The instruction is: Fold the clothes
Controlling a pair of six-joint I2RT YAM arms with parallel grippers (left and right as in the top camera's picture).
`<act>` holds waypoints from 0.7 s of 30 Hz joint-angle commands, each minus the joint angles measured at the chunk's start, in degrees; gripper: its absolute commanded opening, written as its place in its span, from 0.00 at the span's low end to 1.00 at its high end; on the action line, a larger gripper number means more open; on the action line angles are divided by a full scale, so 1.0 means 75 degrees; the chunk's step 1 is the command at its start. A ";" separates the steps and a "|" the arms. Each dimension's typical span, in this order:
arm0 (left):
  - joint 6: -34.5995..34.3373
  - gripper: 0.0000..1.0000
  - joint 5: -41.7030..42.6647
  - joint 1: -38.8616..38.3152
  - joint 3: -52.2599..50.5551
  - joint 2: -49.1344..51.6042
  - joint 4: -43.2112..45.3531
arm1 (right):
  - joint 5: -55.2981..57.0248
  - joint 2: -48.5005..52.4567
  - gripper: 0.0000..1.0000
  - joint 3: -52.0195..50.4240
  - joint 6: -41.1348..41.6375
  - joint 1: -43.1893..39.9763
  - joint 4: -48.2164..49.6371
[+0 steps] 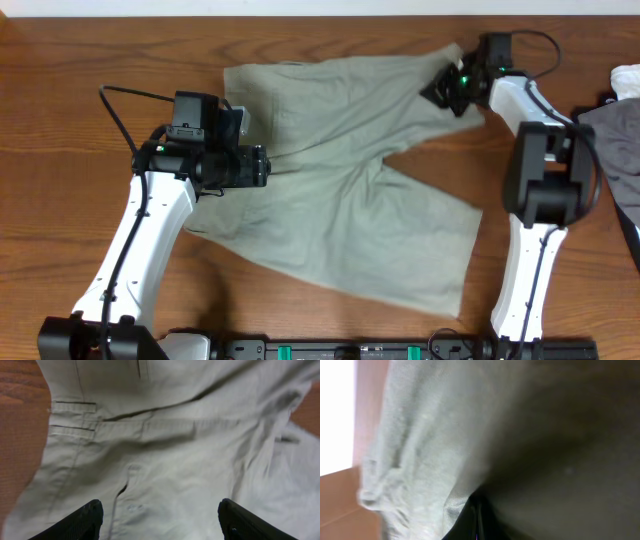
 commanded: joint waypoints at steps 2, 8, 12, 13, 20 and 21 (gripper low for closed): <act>-0.0216 0.75 -0.0038 -0.0023 0.0169 -0.0073 0.0000 | 0.0280 0.1177 0.01 0.1139 0.0405 0.0050 0.0020; -0.0230 0.76 -0.0047 -0.0020 0.0169 -0.0073 -0.0006 | -0.0656 0.1131 0.01 0.3252 -0.0769 -0.0271 -0.0134; -0.0230 0.76 -0.0047 0.0087 0.0198 -0.0076 -0.0166 | -0.1192 0.0845 0.02 0.4503 -0.1562 -0.0664 -0.1139; -0.0230 0.76 -0.0050 0.0157 0.0227 -0.0087 -0.0274 | -0.1244 0.0711 0.02 0.4782 -0.1760 -0.0766 -0.1486; -0.0236 0.76 -0.0050 0.0930 0.0379 -0.0318 -0.1419 | -0.0536 -0.0877 0.04 0.5587 -0.3235 -0.1297 -0.3835; -0.0265 0.76 -0.0050 0.1075 0.0379 -0.0318 -0.1644 | -0.0012 -0.1250 0.04 0.5587 -0.3465 -0.1314 -0.4331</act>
